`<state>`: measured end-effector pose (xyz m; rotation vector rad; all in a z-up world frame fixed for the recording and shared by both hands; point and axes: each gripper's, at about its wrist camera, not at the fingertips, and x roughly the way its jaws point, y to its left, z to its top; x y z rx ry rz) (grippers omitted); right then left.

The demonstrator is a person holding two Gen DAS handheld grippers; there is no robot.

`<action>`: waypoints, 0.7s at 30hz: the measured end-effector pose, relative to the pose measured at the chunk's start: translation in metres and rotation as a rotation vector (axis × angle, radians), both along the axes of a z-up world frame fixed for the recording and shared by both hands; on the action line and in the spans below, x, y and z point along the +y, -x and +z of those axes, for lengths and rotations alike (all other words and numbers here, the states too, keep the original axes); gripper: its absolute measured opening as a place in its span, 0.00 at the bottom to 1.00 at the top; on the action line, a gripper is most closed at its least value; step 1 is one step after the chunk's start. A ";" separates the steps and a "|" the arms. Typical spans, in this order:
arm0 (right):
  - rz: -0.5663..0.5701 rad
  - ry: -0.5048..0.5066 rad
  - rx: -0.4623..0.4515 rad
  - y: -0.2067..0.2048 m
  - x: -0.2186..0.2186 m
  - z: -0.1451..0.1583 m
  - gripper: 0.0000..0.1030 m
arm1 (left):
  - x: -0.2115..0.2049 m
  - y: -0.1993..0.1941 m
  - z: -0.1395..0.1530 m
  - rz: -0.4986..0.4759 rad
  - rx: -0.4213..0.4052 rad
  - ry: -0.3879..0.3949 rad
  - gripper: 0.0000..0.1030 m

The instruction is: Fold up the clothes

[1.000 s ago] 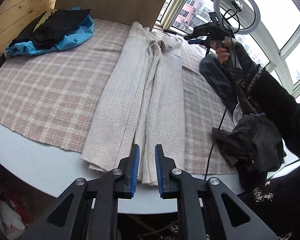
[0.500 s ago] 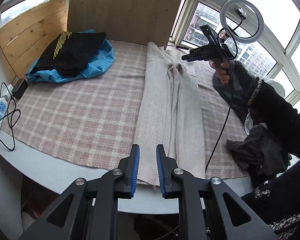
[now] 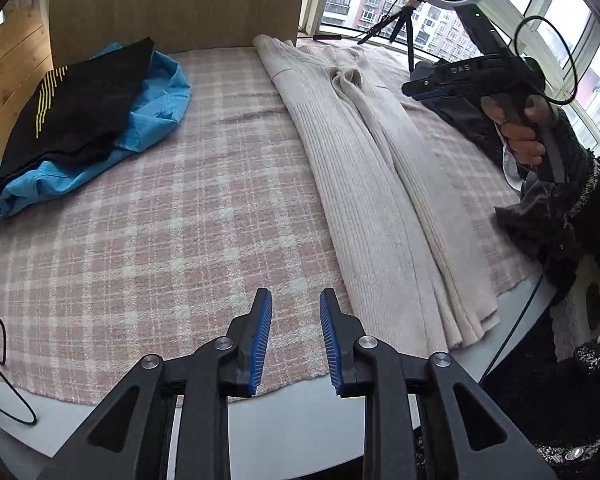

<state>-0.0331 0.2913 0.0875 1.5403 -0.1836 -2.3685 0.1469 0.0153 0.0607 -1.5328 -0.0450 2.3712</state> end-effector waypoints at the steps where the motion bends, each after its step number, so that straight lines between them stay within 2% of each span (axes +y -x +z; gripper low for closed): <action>1: -0.046 -0.007 -0.009 -0.025 0.008 -0.005 0.25 | 0.000 0.001 -0.007 -0.031 -0.002 0.005 0.23; 3: -0.130 -0.015 -0.032 -0.074 0.022 -0.015 0.25 | 0.004 0.004 -0.017 -0.092 -0.005 0.016 0.22; 5: -0.157 0.002 -0.068 -0.113 0.014 -0.027 0.25 | 0.009 0.009 -0.020 -0.130 -0.012 -0.023 0.22; 7: -0.154 -0.001 -0.080 -0.135 -0.004 -0.032 0.25 | 0.016 0.017 -0.023 -0.146 -0.031 -0.071 0.22; 8: -0.152 -0.015 -0.076 -0.142 -0.013 -0.033 0.28 | 0.019 0.021 -0.025 -0.142 -0.050 -0.105 0.23; 9: -0.151 -0.032 -0.071 -0.147 -0.021 -0.034 0.35 | 0.023 0.024 -0.027 -0.139 -0.070 -0.130 0.24; 11: -0.153 -0.100 -0.063 -0.156 -0.029 -0.037 0.44 | 0.032 0.026 -0.033 -0.142 -0.096 -0.142 0.29; 14: -0.149 -0.117 -0.087 -0.170 -0.027 -0.043 0.44 | 0.047 0.017 -0.038 -0.180 -0.090 -0.098 0.29; 18: -0.146 -0.078 -0.122 -0.181 -0.017 -0.052 0.44 | 0.061 0.008 -0.042 -0.208 -0.098 -0.085 0.31; 21: -0.116 -0.074 -0.108 -0.180 -0.020 -0.053 0.46 | 0.070 0.007 -0.044 -0.204 -0.102 -0.089 0.32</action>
